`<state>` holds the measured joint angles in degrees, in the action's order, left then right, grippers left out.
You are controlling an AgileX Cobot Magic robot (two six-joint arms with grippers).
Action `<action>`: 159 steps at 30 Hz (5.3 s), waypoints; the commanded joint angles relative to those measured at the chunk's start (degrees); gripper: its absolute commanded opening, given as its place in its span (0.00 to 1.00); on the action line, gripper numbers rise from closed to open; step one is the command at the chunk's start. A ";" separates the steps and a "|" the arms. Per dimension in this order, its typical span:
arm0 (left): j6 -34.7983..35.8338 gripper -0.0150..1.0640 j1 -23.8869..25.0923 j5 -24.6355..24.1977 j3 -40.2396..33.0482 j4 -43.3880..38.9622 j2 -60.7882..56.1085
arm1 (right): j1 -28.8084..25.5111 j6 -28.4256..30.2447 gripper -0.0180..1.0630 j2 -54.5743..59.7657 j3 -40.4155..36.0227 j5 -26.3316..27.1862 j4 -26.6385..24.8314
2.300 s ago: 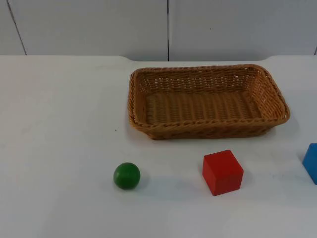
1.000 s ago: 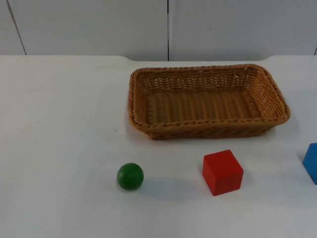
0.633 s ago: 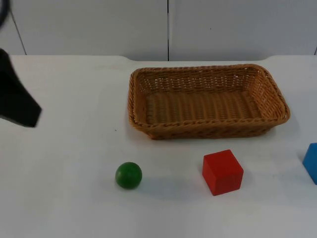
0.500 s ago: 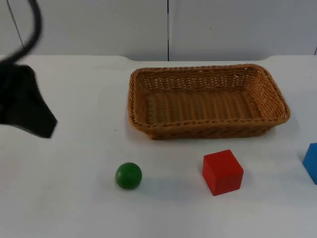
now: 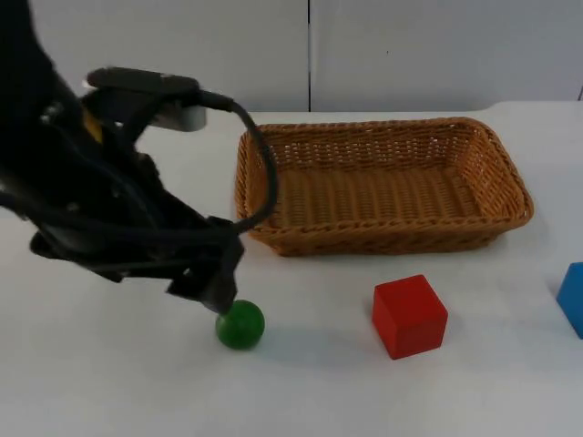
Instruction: Place all geometric objects except the red cube into the basket.
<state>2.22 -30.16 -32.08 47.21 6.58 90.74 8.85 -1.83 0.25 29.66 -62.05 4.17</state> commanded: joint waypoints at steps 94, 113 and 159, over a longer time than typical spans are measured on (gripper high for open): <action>-5.60 0.01 -1.17 -8.13 57.72 -4.52 39.36 | -0.30 -0.26 0.99 -0.25 -0.07 0.27 0.61; -6.71 0.62 -1.03 -7.65 64.04 -4.04 49.24 | -0.30 -0.47 0.99 -0.25 -0.07 0.27 0.62; -2.22 0.99 -1.03 -9.07 17.44 -3.28 -6.57 | -0.30 -0.31 0.99 -0.25 -0.07 0.27 0.50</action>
<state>-1.10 -31.13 -43.17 67.54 3.59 86.42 8.85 -2.32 0.25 29.66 -62.05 4.47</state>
